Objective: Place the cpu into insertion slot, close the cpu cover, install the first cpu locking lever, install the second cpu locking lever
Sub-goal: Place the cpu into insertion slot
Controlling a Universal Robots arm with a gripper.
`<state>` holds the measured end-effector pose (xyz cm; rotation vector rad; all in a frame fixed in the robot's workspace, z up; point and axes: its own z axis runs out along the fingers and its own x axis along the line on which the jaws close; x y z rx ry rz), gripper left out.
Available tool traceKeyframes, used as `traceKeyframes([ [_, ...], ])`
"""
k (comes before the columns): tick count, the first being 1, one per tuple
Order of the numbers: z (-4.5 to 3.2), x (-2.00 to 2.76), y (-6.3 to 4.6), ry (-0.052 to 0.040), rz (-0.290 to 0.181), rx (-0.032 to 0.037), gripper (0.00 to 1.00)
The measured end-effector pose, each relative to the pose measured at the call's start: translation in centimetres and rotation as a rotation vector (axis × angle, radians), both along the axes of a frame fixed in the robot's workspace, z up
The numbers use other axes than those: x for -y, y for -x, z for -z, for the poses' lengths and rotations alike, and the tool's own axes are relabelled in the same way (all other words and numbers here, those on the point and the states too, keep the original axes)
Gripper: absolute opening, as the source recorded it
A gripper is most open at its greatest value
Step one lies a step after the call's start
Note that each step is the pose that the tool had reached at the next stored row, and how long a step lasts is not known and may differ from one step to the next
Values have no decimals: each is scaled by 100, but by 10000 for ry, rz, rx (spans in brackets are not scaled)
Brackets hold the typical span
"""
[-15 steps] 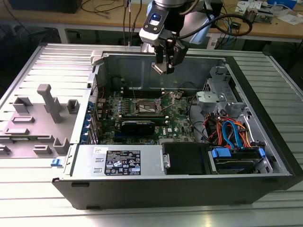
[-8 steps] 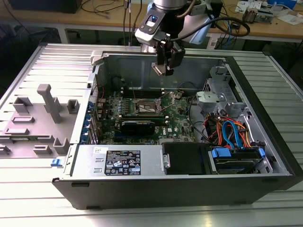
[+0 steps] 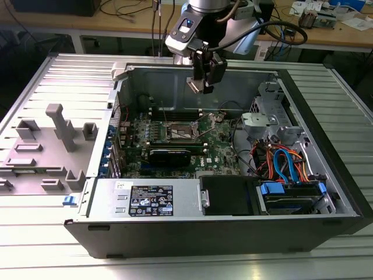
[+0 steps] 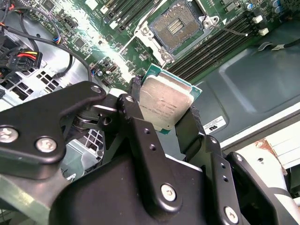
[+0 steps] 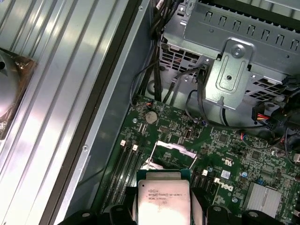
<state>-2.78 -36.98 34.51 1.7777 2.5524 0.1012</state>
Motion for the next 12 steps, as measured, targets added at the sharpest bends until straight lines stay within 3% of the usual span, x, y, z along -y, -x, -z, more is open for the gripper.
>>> traceKeyframes([
  [9,13,18,0,4,9,-1,54],
  [12,25,18,0,28,264,-1,54],
])
